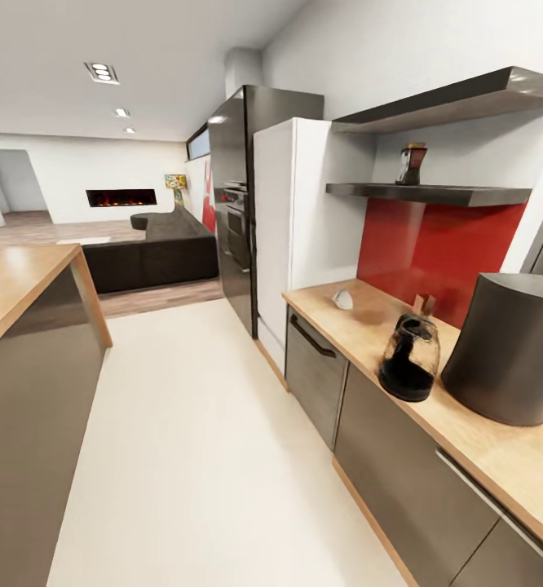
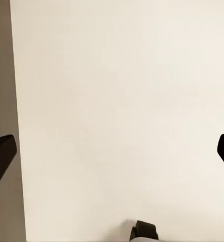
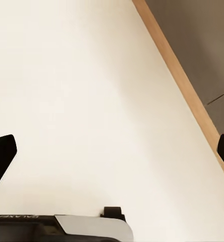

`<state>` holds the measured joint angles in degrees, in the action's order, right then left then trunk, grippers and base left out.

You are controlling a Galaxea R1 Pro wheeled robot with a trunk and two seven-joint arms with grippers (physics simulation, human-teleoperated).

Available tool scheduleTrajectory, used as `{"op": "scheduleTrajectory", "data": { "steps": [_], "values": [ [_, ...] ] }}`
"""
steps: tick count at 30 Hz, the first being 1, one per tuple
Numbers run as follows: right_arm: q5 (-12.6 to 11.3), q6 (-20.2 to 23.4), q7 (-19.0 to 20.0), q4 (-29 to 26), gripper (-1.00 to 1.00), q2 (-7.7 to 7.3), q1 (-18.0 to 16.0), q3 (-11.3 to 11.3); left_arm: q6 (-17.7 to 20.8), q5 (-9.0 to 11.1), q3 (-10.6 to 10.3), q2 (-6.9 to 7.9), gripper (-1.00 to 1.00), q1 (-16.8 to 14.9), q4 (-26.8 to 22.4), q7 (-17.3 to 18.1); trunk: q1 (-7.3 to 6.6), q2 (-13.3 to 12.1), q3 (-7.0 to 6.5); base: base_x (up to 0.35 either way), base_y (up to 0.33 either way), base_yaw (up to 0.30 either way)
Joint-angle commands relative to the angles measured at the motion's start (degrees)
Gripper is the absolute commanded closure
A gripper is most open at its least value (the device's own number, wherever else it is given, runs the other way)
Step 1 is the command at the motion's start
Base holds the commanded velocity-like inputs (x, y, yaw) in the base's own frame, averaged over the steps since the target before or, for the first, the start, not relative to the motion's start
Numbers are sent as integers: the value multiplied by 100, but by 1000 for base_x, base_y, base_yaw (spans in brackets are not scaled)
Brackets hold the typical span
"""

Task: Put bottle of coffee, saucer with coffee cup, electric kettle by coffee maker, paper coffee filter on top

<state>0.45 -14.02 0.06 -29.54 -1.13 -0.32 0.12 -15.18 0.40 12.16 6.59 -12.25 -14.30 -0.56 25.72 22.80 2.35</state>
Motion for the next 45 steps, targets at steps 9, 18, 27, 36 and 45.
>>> {"op": "scheduleTrajectory", "data": {
  "steps": [9, 18, 27, 36, 45],
  "values": [
    [6, -22, -14, 1, -100, -1, -3, 4, -20, 14, 1, 0, -100, -5, 6, -6, 7, 11, 12, 318, 161, 0],
    [2, -16, -20, 8, -100, -3, -3, -4, -20, 14, 3, 0, -100, -5, 6, -6, 7, 11, 12, 312, 193, 0],
    [-9, -13, 8, -13, -100, -9, -3, -4, -20, 13, -3, 0, -100, -5, 6, -6, 7, 11, 12, 311, 194, 0],
    [-10, -13, 17, -34, -100, -10, -3, -4, -20, 12, 0, 0, -100, -5, 6, -6, 7, 11, 12, 311, 194, 0],
    [-10, -13, 21, -32, -100, -10, -3, -4, -20, 3, -3, 0, -100, -5, 6, -6, 7, 11, 12, 311, 192, -1]
  ]
}}
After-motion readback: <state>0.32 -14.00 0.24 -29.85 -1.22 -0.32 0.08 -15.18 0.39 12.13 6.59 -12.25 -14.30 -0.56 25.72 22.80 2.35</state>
